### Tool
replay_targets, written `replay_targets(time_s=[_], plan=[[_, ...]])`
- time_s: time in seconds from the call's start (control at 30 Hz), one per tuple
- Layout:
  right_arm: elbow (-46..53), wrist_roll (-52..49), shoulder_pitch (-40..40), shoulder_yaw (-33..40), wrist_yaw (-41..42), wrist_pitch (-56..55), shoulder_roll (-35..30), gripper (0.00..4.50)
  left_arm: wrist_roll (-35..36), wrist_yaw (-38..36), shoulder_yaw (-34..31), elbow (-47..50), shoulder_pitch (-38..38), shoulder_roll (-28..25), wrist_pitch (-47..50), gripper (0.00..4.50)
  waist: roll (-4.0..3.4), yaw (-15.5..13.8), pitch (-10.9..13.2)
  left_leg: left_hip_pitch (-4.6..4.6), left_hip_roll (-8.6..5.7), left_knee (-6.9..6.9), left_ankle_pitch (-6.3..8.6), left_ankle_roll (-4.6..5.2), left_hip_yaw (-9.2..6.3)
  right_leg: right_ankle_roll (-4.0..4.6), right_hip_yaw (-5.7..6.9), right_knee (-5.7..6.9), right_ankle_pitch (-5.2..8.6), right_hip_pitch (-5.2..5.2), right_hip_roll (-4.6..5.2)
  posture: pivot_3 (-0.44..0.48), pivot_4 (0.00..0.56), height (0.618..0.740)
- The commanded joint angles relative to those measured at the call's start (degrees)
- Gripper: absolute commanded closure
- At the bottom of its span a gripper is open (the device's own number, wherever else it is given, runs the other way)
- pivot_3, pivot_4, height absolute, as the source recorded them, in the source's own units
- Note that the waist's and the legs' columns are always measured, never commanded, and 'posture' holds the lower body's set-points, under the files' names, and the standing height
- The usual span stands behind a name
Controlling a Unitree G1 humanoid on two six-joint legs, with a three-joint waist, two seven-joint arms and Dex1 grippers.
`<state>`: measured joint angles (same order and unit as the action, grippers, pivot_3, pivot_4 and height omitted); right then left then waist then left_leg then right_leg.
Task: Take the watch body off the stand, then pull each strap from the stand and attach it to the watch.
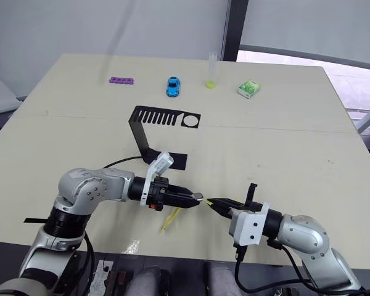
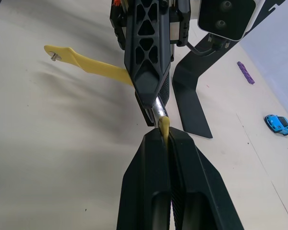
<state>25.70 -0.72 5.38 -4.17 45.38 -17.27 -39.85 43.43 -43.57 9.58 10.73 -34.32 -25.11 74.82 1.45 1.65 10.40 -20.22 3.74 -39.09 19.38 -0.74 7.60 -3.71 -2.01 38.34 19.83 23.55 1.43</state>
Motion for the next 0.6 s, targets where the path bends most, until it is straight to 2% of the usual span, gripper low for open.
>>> replay_targets(time_s=[0.03, 0.6], plan=[[1.1, -0.8, -0.8, -0.6, -0.3, -1.3, 0.5, 4.5, 0.8, -0.3, 0.0, 2.1, 0.2, 0.4, -0.8, 2.9, 0.0, 0.0, 0.0, 0.0, 0.0, 0.0, 0.0, 0.0, 0.0, 0.0, 0.0, 0.0, 0.0, 0.0, 0.0, 0.0, 0.15, 0.74], [0.1, 0.1, -2.3, -1.7, -0.5, -1.0, 0.9, 4.5, 1.0, -0.7, 0.5, 2.4, 0.0, 0.3, -0.9, 2.9, 0.0, 0.0, 0.0, 0.0, 0.0, 0.0, 0.0, 0.0, 0.0, 0.0, 0.0, 0.0, 0.0, 0.0, 0.0, 0.0, 0.15, 0.74]])
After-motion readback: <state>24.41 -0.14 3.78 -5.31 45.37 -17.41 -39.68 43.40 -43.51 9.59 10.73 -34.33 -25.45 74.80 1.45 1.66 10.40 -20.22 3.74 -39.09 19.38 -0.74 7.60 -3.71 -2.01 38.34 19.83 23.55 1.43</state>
